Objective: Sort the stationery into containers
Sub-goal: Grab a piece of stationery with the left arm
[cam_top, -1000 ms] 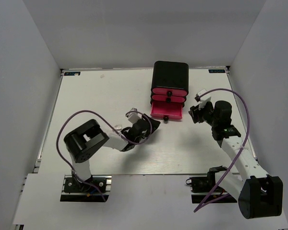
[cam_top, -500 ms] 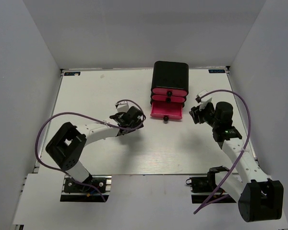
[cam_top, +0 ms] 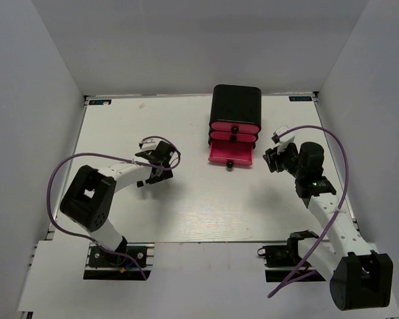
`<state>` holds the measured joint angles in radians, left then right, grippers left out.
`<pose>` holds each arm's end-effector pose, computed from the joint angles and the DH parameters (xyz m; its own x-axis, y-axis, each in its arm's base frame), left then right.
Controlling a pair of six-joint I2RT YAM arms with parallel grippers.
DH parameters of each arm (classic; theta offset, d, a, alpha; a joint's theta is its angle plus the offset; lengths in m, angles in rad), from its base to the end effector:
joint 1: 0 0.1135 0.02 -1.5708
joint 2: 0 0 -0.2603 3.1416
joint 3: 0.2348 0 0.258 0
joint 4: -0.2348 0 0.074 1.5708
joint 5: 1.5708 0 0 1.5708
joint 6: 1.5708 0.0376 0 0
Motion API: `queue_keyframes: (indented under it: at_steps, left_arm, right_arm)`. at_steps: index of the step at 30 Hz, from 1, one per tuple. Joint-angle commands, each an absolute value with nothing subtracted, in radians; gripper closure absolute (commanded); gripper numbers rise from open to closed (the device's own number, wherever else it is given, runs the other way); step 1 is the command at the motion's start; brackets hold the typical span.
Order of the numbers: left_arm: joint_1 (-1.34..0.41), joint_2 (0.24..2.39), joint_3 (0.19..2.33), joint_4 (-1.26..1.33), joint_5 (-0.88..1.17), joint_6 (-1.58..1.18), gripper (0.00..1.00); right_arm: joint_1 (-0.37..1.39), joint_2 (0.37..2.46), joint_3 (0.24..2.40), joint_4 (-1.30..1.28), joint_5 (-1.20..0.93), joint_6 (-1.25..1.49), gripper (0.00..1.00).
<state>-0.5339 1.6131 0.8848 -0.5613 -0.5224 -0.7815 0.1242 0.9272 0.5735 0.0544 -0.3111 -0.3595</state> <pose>0.2573 -0.1303 0.1490 -0.8137 -0.2280 -0.5346 -0.3540 0.9239 0.1448 0.2217 0.0393 0.2587 -0.1303 -0.3538 -0.9262 -0.4850 0.8375 -0.2517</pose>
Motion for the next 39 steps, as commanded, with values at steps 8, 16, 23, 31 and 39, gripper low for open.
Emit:
queue_keyframes:
  at_steps: [8,16,23,31,39]
  left_arm:
    - [-0.503,1.658,0.927,-0.428,-0.362,-0.600,0.00]
    - [-0.483,1.723,0.956,-0.407,-0.293,-0.517,0.04]
    - [-0.472,1.740,0.943,-0.385,-0.213,-0.497,0.43]
    - [-0.482,1.686,0.900,-0.374,-0.140,-0.477,0.69]
    - [-0.468,1.649,0.939,-0.411,-0.179,-0.477,0.31]
  right_arm:
    - [0.112,0.910,0.566,0.086,-0.321,-0.368,0.44]
    - [0.115,0.914,0.565,0.087,-0.319,-0.370,0.44]
    - [0.112,0.911,0.565,0.087,-0.316,-0.370,0.44]
    - [0.114,0.910,0.566,0.087,-0.322,-0.370,0.44]
    - [0.113,0.911,0.565,0.086,-0.325,-0.368,0.44]
